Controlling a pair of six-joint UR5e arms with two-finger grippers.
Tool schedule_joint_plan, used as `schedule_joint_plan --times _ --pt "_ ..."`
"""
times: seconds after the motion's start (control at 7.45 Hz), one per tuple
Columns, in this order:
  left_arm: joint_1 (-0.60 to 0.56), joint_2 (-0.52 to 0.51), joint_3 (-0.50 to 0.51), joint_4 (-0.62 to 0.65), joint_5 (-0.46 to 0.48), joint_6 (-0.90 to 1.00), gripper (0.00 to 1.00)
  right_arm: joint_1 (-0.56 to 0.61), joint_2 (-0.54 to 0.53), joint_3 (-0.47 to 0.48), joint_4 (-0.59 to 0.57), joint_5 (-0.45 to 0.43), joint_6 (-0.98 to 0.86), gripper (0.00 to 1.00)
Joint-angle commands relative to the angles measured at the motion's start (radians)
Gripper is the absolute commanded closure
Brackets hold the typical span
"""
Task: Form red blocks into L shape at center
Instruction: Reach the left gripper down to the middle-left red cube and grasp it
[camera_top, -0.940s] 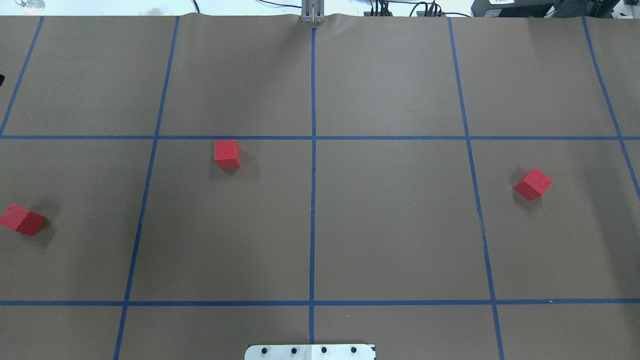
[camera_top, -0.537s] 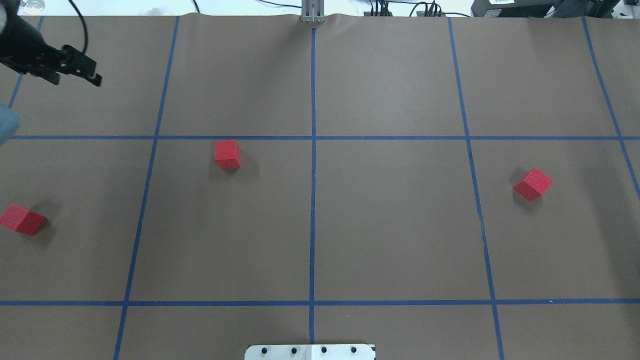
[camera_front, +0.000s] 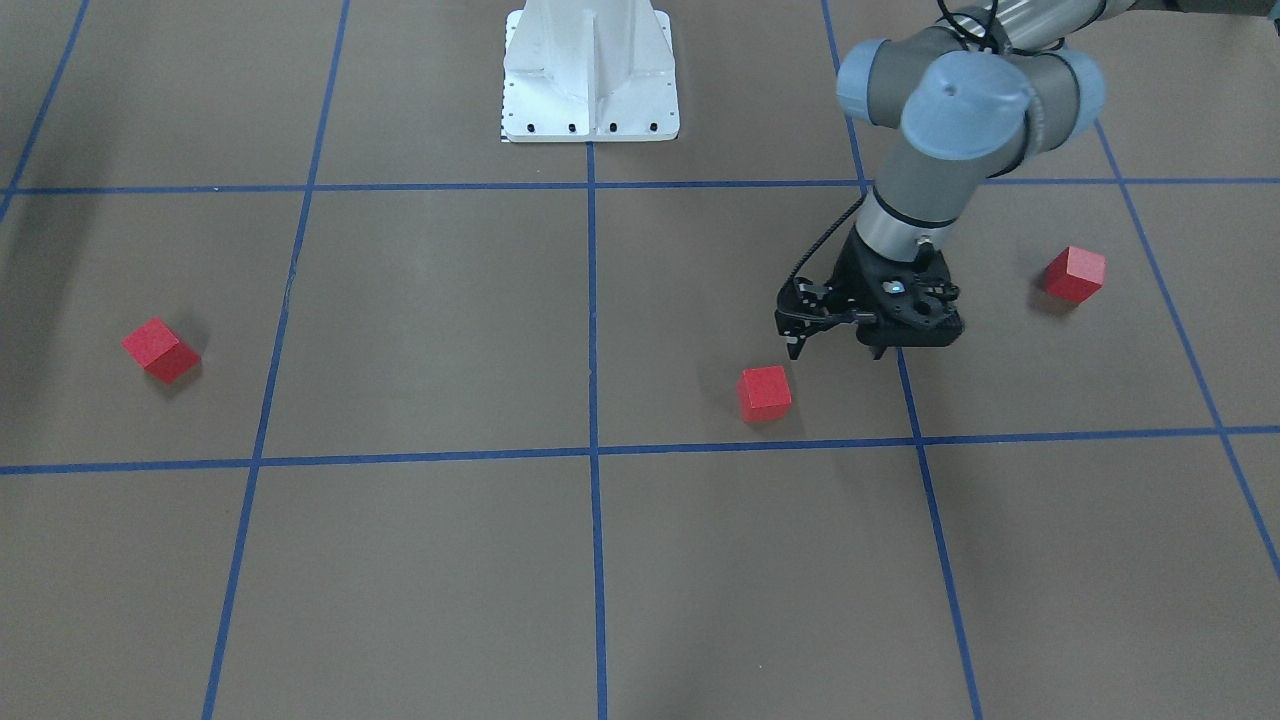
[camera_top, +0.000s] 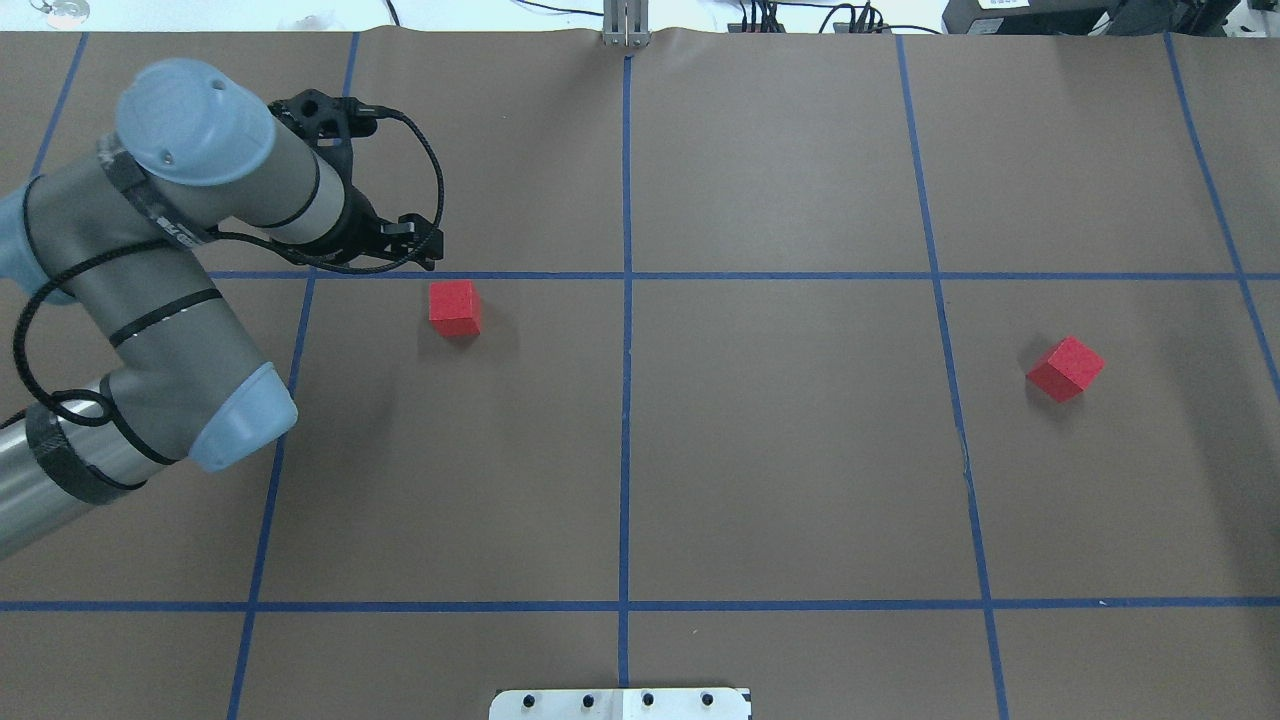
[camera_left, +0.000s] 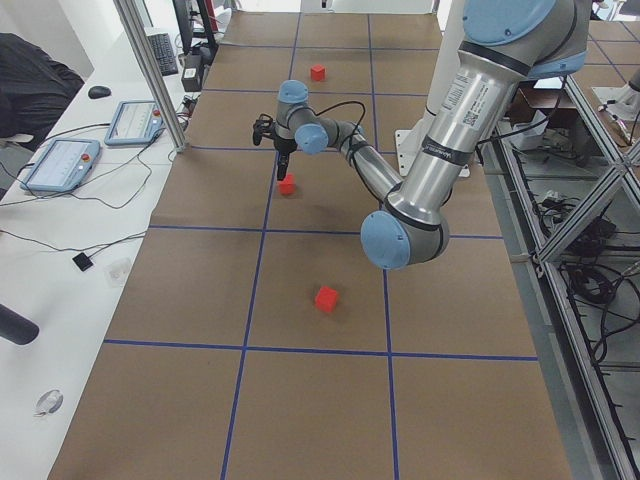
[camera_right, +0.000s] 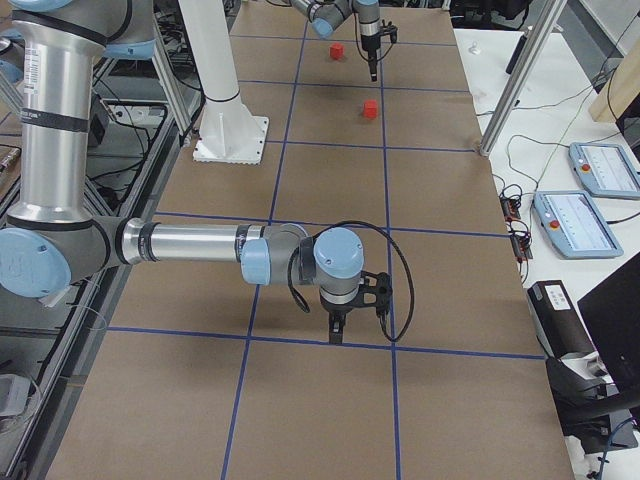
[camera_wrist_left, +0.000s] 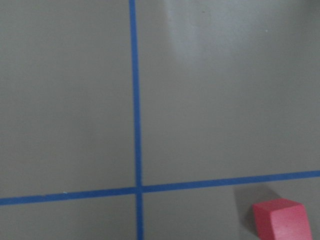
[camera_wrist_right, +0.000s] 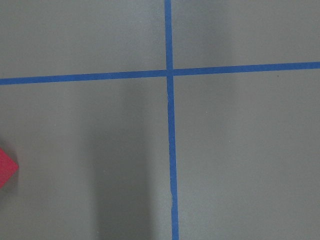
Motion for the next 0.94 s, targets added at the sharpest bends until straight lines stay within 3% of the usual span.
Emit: schedule_joint_plan --times 0.0,0.81 --pt "0.053 -0.039 0.062 -0.008 0.056 -0.022 0.0 0.0 0.0 0.0 0.0 -0.001 0.0 0.01" --pt "0.079 -0.096 0.206 -0.054 0.087 -0.022 0.0 0.0 0.0 -0.002 0.001 -0.004 -0.003 0.01"
